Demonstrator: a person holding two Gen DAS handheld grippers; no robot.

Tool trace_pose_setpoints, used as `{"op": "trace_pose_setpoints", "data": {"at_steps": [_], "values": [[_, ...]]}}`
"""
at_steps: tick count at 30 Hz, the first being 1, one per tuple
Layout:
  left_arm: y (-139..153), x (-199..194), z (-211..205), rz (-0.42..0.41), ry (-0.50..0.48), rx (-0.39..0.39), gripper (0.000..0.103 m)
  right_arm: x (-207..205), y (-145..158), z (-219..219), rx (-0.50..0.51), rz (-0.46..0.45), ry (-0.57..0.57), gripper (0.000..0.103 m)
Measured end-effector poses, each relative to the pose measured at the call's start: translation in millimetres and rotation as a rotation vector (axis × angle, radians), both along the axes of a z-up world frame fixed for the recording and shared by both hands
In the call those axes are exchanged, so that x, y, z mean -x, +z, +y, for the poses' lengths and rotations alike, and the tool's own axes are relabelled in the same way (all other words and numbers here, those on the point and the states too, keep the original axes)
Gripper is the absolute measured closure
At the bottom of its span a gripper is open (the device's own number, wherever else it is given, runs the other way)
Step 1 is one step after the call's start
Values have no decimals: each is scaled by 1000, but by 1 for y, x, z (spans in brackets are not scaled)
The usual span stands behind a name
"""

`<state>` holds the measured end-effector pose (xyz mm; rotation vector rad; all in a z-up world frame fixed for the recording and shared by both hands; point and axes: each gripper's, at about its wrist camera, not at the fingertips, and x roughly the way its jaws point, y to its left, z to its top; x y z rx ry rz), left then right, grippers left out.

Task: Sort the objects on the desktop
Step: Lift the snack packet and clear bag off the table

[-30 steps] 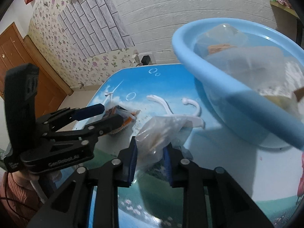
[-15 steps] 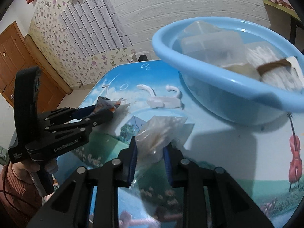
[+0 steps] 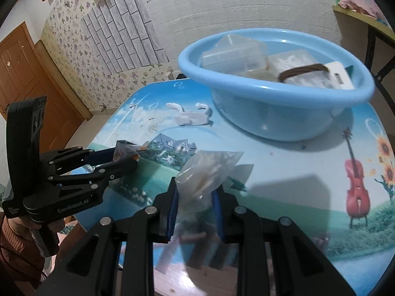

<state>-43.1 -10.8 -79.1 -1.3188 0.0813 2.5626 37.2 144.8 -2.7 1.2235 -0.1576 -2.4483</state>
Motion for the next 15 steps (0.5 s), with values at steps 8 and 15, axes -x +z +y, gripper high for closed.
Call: {"op": "trace_pose_setpoints", "data": {"at_steps": [8,15], "values": [[1,-13,11,-3,9,27,71,-16,1,30,4,15,-20,78],[0,-13,15,0,12,41,71,-19,-2,38,-18,17,-22,78]]}}
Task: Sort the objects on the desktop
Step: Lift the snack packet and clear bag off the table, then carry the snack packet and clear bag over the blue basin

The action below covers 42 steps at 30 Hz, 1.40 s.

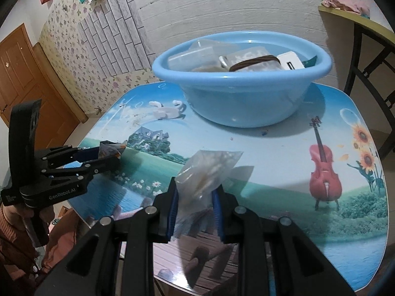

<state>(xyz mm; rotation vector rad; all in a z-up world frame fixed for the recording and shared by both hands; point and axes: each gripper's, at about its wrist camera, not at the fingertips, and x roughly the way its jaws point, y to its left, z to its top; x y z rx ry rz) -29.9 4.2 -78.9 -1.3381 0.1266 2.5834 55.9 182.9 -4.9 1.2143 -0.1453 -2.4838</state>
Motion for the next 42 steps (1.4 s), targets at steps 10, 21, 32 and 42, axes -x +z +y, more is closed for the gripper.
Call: {"op": "trace_pose_setpoints", "data": {"at_steps": [10,21,32,42], "values": [[-4,0,2,4,-12,6,63,3,-5,-6,-42,-7,3,64],[-12,3,-2,-16,18,10,38,2,-14,-19,-81,-9,45,52],[-14,-2,5,20,1,-4,29,2,-15,-20,-71,-8,57,49],[-10,-3,6,30,3,-16,53,-1,-17,-25,-78,5,83,52]]}}
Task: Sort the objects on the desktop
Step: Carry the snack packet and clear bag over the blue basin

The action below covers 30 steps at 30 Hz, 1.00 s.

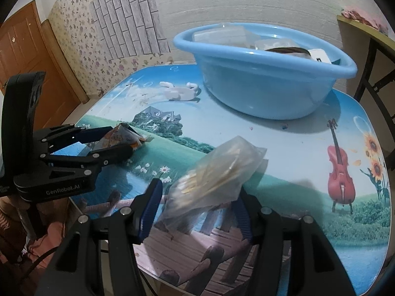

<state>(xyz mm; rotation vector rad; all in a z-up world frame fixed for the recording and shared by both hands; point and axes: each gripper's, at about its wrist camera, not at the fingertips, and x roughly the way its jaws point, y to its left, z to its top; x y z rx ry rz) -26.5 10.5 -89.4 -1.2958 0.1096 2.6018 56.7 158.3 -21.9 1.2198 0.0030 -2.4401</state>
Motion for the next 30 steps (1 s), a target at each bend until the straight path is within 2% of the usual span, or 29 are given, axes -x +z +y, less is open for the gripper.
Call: {"op": "trace_pose_setpoints", "data": {"at_steps": [1,4,10,25,30], "values": [[0,0,0,-2,-1,-2,53,0,0,1,6,0,2,62],[1,-1,0,-7,2,-9,53,-2,5,4,13,25,0,65],[4,-3,-2,-12,12,-22,53,-4,14,8,31,58,-10,66],[34,-7,-1,43,25,-41,53,-11,28,6,46,99,17,67],[47,-8,0,64,25,-37,53,-17,41,5,54,139,32,67]]}}
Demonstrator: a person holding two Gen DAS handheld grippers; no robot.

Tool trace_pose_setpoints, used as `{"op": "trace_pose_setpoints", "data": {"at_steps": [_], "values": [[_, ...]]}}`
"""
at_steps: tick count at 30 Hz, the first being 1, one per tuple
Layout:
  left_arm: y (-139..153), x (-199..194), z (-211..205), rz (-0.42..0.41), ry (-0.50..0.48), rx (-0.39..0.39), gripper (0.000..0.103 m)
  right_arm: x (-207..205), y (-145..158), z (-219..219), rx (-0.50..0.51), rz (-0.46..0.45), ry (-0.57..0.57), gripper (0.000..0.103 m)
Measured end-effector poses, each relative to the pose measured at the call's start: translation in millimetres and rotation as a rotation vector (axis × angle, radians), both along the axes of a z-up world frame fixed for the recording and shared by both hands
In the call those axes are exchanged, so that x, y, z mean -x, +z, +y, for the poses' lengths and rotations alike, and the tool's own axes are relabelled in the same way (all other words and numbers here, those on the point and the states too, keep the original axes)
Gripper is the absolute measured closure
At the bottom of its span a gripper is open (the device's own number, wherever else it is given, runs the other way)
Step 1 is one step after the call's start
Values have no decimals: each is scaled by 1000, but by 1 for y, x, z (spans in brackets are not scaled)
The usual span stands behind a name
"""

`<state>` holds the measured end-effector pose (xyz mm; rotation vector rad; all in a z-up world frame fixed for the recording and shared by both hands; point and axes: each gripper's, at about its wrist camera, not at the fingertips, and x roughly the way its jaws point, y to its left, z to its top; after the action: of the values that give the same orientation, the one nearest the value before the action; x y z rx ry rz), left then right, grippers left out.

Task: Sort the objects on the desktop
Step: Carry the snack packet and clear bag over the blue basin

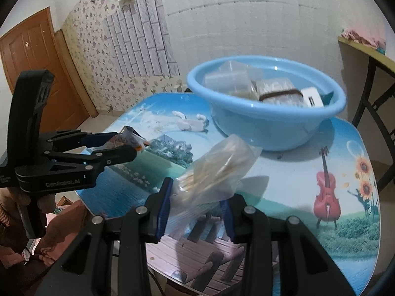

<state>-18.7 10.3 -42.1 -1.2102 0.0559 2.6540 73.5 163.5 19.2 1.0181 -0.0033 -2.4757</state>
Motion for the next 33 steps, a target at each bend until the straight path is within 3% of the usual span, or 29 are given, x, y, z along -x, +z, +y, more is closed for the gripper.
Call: {"op": "trace_pose_setpoints", "data": {"at_steps": [15,33], "values": [[29,3,5,38,19,-5,53,-6,36,14,20,87,-22,67],[61,32,32,100,-34,-12,53,28,61,40,57,151,-72,67]]}}
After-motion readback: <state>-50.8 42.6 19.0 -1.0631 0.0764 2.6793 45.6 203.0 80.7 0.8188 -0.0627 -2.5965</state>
